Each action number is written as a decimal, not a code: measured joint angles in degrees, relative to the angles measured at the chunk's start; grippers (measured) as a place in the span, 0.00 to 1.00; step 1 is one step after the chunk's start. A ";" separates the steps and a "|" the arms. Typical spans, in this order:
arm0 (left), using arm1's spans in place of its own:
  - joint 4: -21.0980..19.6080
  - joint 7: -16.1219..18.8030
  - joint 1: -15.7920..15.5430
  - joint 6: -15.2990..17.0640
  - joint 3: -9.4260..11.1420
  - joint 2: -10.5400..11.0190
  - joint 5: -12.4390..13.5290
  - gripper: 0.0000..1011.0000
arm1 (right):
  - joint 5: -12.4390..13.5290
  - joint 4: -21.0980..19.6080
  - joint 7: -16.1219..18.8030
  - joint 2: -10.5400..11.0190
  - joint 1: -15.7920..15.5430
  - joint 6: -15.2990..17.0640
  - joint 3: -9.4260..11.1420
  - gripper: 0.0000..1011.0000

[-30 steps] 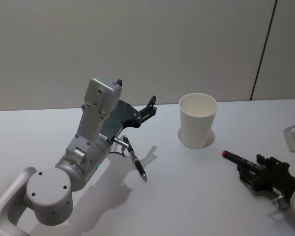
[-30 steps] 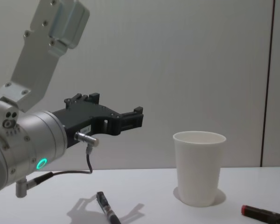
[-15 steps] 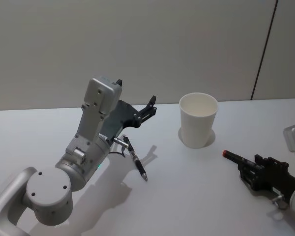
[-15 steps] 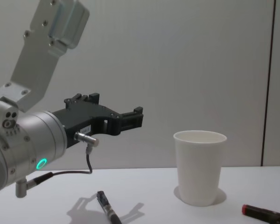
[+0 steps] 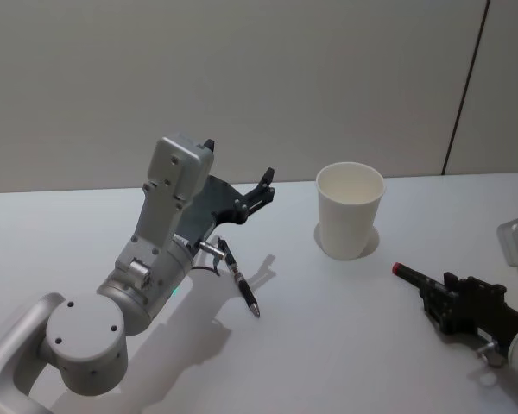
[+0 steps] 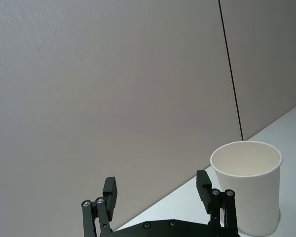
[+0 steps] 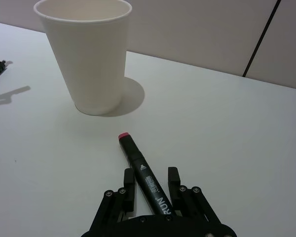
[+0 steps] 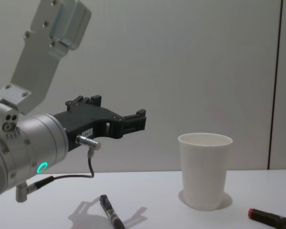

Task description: Place the pen into the pen holder.

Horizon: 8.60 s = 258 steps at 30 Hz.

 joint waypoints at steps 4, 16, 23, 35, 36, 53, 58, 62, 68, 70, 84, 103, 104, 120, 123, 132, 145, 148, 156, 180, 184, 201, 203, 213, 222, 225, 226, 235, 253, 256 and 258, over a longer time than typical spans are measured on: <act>0.00 0.00 0.00 0.00 0.00 0.00 0.00 0.99 | 0.03 -0.01 0.02 -0.02 0.02 -0.02 0.00 0.39; 0.00 0.00 0.00 0.00 0.00 0.00 0.00 0.99 | 0.11 -0.01 0.04 -0.04 0.07 -0.19 0.11 0.32; 0.00 0.00 0.00 0.00 0.00 0.00 0.00 0.99 | 0.53 0.21 0.12 -0.18 0.06 -1.17 0.22 0.28; 0.00 0.00 0.00 0.00 0.00 0.00 0.00 0.99 | 1.23 0.45 0.43 -0.62 0.59 -2.82 0.24 0.18; 0.00 0.00 0.00 0.00 0.00 0.00 0.00 0.99 | 1.25 0.46 0.43 -0.63 0.62 -2.89 0.24 0.18; 0.00 0.00 0.00 0.00 0.00 0.00 0.00 0.99 | 1.50 1.07 0.09 -1.27 1.71 -5.50 0.53 0.18; 0.00 0.00 0.00 0.00 0.00 0.00 0.00 0.99 | 2.37 1.08 -0.33 -1.46 2.10 -7.68 0.86 0.18; 0.00 0.00 0.00 0.00 0.00 0.00 0.00 0.99 | 3.37 0.96 -0.58 -1.64 2.64 -10.01 1.30 0.18; 0.00 0.00 0.00 0.00 0.00 0.00 0.00 0.99 | 5.19 0.53 -0.61 -1.90 3.53 -13.63 1.94 0.18; 0.00 0.00 0.00 0.00 0.00 0.00 0.00 0.99 | 5.95 0.39 -0.53 -2.02 3.96 -14.91 2.19 0.18; 0.00 0.00 0.00 0.00 0.00 0.00 0.00 0.99 | 10.86 1.36 1.47 -4.30 9.17 -22.48 2.98 0.18; 0.00 0.00 0.00 0.00 0.00 0.00 0.00 0.99 | 8.63 10.92 3.78 -10.31 18.05 -25.23 0.12 0.18; 0.00 0.00 0.00 0.00 0.00 0.00 0.00 0.99 | 8.29 11.96 3.95 -10.80 18.72 -25.51 -0.17 0.18; 0.00 0.00 0.00 0.00 0.00 0.00 0.00 0.99 | 4.14 23.04 5.36 -15.58 25.37 -32.50 -2.81 0.18; 0.00 0.00 0.00 0.00 0.00 0.00 0.00 0.99 | 2.94 24.96 5.45 -16.26 26.39 -34.24 -3.24 0.18; 0.00 0.00 0.00 0.00 0.00 0.00 0.00 0.99 | -1.36 30.03 5.47 -17.73 28.74 -39.96 -4.23 0.18; 0.00 0.00 0.00 0.00 0.00 0.00 0.00 0.99 | -6.20 36.87 5.04 -19.48 31.30 -46.36 -5.53 0.18; 0.00 0.00 0.00 0.00 0.00 0.00 0.00 0.99 | -6.78 38.17 5.01 -19.83 31.77 -47.25 -5.79 0.18; 0.00 0.00 0.00 0.00 0.00 0.00 0.00 0.99 | -7.65 40.39 4.90 -20.43 32.47 -48.56 -6.22 0.18; 0.00 0.00 0.00 0.00 0.00 0.00 0.00 0.99 | -8.65 42.05 3.76 -20.98 32.48 -49.08 -6.83 0.43; 0.00 0.00 0.00 0.00 0.00 0.00 0.00 0.99 | -8.69 42.11 3.70 -21.00 32.46 -49.11 -6.85 0.57; 0.00 0.00 0.00 0.00 0.00 0.00 0.00 0.99 | -7.46 40.24 3.62 -20.59 31.54 -47.67 -6.51 0.99; 0.00 0.00 0.00 0.00 0.00 0.00 0.00 0.99 | -6.86 39.23 3.44 -20.34 31.12 -46.94 -6.32 0.99; 0.00 0.00 0.00 0.00 0.00 0.00 0.00 0.99 | -3.26 31.37 0.92 -18.23 27.16 -41.86 -4.79 0.99; 0.00 -0.01 0.00 0.00 0.00 0.00 0.00 0.99 | -2.58 29.00 0.23 -17.42 25.89 -40.49 -4.44 0.99; 0.00 -0.01 0.00 0.00 0.00 0.00 0.00 0.99 | -2.35 27.75 -0.05 -16.90 24.99 -39.68 -4.33 0.99; 0.00 -0.01 0.00 0.00 0.00 0.00 0.00 0.99 | -2.27 27.35 -0.15 -16.73 24.70 -39.41 -4.28 0.99; 0.00 0.00 0.00 0.01 0.00 0.00 0.00 0.99 | -1.09 20.85 -1.61 -13.94 20.04 -35.04 -3.62 0.99; 0.00 0.00 0.00 0.01 0.00 0.00 0.00 0.99 | 1.33 7.70 -4.71 -8.33 10.59 -26.16 -2.22 0.99; 0.00 0.00 0.00 0.00 0.00 0.00 0.00 0.99 | 1.87 4.86 -5.34 -7.11 8.56 -24.25 -1.93 0.99; 0.00 0.00 0.00 0.00 0.00 0.00 0.00 0.99 | 2.08 3.74 -5.59 -6.61 7.71 -23.47 -1.83 0.99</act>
